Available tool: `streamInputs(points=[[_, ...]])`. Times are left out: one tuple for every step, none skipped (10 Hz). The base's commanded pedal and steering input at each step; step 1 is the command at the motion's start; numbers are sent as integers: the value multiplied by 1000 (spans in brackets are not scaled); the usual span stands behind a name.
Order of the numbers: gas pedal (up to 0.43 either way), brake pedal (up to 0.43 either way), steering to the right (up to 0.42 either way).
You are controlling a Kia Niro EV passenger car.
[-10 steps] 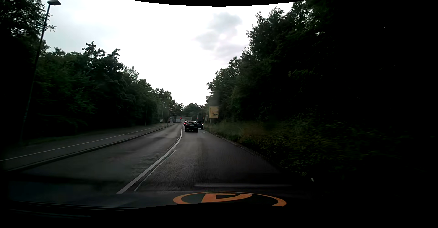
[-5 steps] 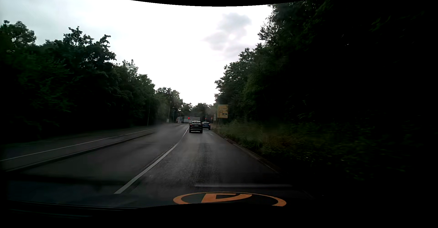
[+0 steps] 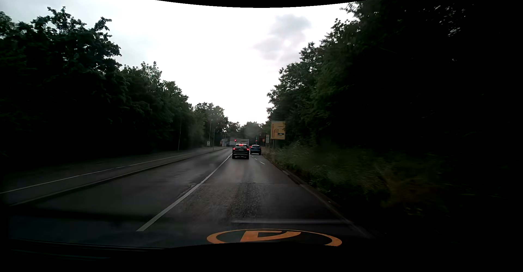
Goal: Follow the waypoints while adhering to traffic rules and regulations
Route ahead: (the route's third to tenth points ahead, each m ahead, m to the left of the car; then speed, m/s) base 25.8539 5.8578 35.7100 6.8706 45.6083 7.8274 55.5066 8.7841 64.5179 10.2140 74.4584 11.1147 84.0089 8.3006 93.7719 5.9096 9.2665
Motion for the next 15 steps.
streamInputs(points=[[67, 0, -43], [59, 0, -43], [59, 0, -42], [59, 0, -36], [59, 0, -28], [59, 0, -22], [59, 0, -19], [59, 0, -19], [59, 0, -19], [59, 0, -15], [59, 0, -7], [59, 0, -3], [59, 0, -1], [59, 0, 1], [59, 0, 5]])
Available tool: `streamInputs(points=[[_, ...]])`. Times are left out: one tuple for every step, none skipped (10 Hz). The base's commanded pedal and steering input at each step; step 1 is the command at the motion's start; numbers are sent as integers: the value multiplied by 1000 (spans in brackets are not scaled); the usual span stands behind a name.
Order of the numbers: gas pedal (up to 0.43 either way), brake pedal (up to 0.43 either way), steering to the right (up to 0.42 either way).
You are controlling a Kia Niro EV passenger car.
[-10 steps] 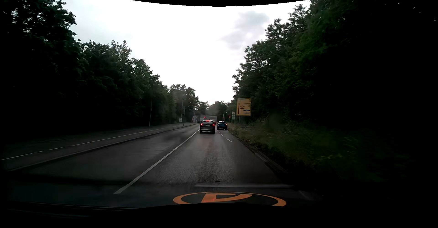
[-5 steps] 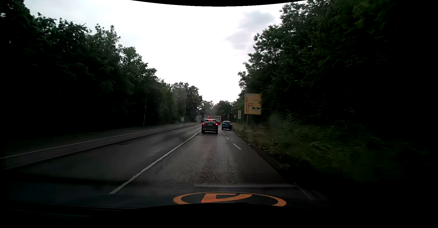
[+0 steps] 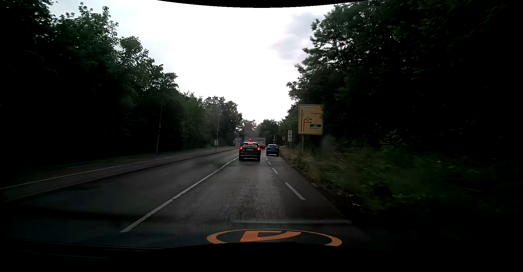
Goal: Follow the waypoints while adhering to traffic rules and regulations
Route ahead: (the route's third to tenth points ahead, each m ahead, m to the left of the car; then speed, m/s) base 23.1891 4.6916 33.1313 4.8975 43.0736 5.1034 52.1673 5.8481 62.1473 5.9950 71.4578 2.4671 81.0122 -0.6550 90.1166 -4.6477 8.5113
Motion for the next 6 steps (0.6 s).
streamInputs(points=[[59, 0, 11], [59, 0, 17], [59, 0, 19], [59, 0, 16], [59, 0, 15], [59, 0, 13]])
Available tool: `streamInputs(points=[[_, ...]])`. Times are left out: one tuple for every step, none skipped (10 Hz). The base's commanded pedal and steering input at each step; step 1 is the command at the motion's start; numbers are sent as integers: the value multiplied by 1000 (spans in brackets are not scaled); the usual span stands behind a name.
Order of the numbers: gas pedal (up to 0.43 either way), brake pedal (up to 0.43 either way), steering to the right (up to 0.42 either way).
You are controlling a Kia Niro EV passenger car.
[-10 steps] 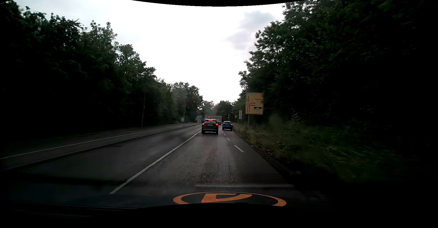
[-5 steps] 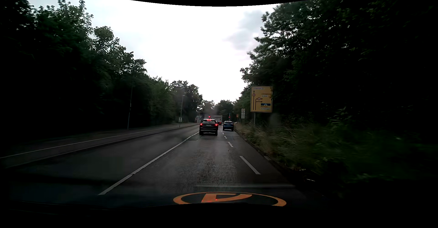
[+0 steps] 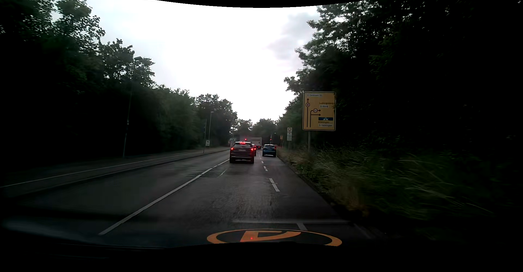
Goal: Follow the waypoints while adhering to traffic rules and regulations
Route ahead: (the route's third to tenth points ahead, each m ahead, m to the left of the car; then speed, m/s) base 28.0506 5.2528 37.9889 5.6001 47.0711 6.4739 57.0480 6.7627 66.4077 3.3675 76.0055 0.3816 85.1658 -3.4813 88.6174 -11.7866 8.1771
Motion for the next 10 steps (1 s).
streamInputs(points=[[47, 0, 11], [39, 0, 10], [20, 0, 9], [20, 0, 6], [20, 0, 6], [20, 0, 6], [20, 0, 6], [20, 0, 6], [20, 0, 5], [20, 0, 5]])
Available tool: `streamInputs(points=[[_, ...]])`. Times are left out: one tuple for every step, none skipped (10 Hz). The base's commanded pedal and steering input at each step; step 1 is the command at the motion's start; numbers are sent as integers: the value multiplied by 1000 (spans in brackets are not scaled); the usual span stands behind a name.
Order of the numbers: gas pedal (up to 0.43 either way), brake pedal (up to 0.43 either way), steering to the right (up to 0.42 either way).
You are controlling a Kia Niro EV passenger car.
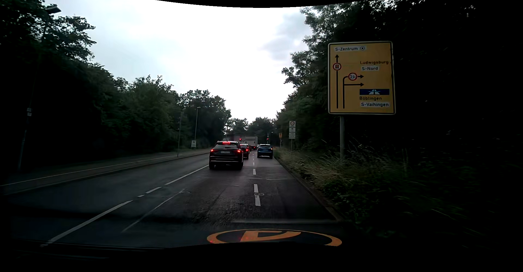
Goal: Follow the waypoints while adhering to traffic rules and regulations
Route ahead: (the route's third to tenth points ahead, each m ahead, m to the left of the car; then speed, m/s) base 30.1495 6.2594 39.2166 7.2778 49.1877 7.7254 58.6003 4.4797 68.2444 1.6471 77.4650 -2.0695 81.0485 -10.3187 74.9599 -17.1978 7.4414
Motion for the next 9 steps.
streamInputs(points=[[28, 0, 4], [28, 0, 4], [28, 0, 4], [28, 0, 4], [39, 0, 0], [39, 0, -2], [39, 0, -6], [39, 0, -6], [39, 0, -6]])
